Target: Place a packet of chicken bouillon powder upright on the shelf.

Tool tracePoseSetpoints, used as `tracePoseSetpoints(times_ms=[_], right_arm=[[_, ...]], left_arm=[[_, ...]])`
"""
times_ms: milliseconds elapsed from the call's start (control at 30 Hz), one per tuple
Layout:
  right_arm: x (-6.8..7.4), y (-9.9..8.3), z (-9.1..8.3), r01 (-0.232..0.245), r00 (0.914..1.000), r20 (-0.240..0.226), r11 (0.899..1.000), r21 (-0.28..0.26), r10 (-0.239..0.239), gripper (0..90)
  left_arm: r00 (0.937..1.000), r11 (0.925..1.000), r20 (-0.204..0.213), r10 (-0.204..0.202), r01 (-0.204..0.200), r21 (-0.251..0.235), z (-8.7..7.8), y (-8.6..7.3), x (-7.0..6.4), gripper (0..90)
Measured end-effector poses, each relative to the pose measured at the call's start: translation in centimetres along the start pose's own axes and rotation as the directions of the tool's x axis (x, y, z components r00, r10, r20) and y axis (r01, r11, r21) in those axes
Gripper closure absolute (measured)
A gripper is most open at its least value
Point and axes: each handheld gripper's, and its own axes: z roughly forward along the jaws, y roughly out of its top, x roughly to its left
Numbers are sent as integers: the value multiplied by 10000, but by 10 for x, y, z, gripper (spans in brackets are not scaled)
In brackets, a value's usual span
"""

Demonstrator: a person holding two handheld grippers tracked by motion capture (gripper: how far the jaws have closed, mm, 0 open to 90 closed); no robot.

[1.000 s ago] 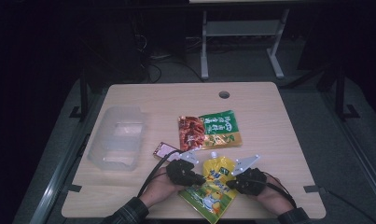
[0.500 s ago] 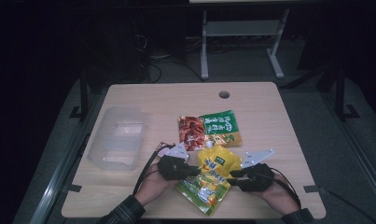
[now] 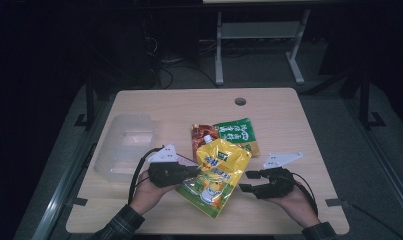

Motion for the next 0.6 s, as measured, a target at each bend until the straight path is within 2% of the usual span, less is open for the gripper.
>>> tracePoseSetpoints(times_ms=[133, 367, 467, 533, 600], right_arm=[[-4, 13, 7, -225, 9980, -596, 9983, -544, 193, 404], [-6, 22, 23, -502, 9878, -1516, 9940, -973, 350, 404], [-3, 26, 31, -405, 9827, -1842, 9931, -1099, 197, 455], [-3, 27, 34, -467, 9775, -2099, 9919, -1184, 210, 530], [-4, 27, 35, -448, 9764, -2156, 9903, -1312, 156, 603]], left_arm=[[10000, 9999, -16, 81, -81, -104, -4, -2, -3, 860], [9999, 9992, -114, 82, -86, -378, -9, -2, -4, 860], [9999, 9988, -130, 69, -75, -486, -10, -2, -4, 860], [9999, 9987, -148, 85, -92, -493, -10, -2, -4, 860], [9998, 9991, -170, 120, -127, -415, -9, -2, -3, 859]])
